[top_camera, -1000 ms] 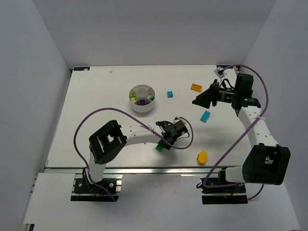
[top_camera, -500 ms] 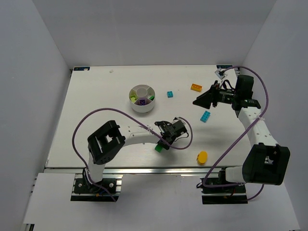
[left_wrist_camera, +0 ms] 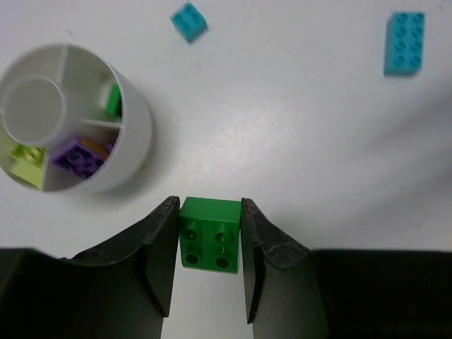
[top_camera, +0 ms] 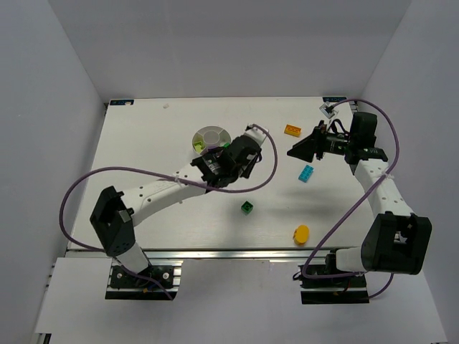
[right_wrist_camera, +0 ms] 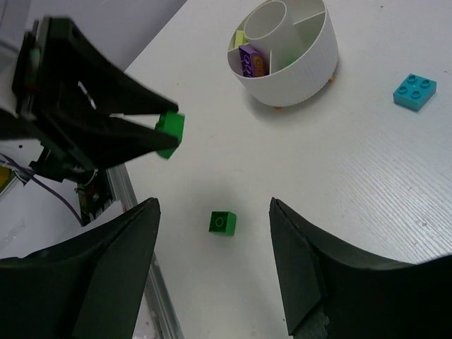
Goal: Sort the legos into containers by color
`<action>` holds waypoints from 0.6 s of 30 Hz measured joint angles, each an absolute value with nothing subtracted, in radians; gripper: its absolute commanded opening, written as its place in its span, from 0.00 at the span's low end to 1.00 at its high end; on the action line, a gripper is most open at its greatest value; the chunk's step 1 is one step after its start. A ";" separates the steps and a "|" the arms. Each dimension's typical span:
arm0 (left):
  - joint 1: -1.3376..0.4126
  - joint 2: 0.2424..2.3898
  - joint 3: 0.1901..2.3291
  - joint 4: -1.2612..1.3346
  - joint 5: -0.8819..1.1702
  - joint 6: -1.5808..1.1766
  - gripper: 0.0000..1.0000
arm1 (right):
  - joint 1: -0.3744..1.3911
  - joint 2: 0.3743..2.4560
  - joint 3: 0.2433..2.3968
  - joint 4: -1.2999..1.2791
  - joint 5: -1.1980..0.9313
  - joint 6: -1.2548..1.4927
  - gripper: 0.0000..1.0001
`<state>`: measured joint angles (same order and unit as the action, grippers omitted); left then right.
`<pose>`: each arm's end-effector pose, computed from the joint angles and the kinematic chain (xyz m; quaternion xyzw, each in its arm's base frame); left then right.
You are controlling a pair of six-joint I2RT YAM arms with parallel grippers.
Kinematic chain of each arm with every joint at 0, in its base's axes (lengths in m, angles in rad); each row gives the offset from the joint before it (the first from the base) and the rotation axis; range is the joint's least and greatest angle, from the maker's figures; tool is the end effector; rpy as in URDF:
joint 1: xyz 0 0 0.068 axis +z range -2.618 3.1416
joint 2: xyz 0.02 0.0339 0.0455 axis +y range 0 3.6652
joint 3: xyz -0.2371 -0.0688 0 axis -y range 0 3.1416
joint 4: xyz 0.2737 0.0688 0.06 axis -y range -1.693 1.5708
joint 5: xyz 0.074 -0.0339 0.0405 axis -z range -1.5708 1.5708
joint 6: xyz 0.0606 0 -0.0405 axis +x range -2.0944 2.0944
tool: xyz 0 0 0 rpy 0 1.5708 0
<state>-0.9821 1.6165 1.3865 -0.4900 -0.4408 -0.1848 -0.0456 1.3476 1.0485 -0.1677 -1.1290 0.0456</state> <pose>0.2480 -0.3248 0.2614 0.2619 0.8542 -0.0557 0.4458 0.3381 0.0394 0.2764 -0.2475 0.7314 0.4555 0.4430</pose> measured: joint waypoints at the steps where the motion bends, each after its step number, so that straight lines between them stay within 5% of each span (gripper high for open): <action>1: -0.965 1.635 1.407 -0.470 -0.443 -0.160 0.00 | -0.046 1.350 1.048 -0.168 -1.128 0.046 0.69; 18: -0.688 2.042 1.834 -0.411 -0.292 0.200 0.00 | -0.046 1.395 1.034 -0.162 -1.125 0.040 0.68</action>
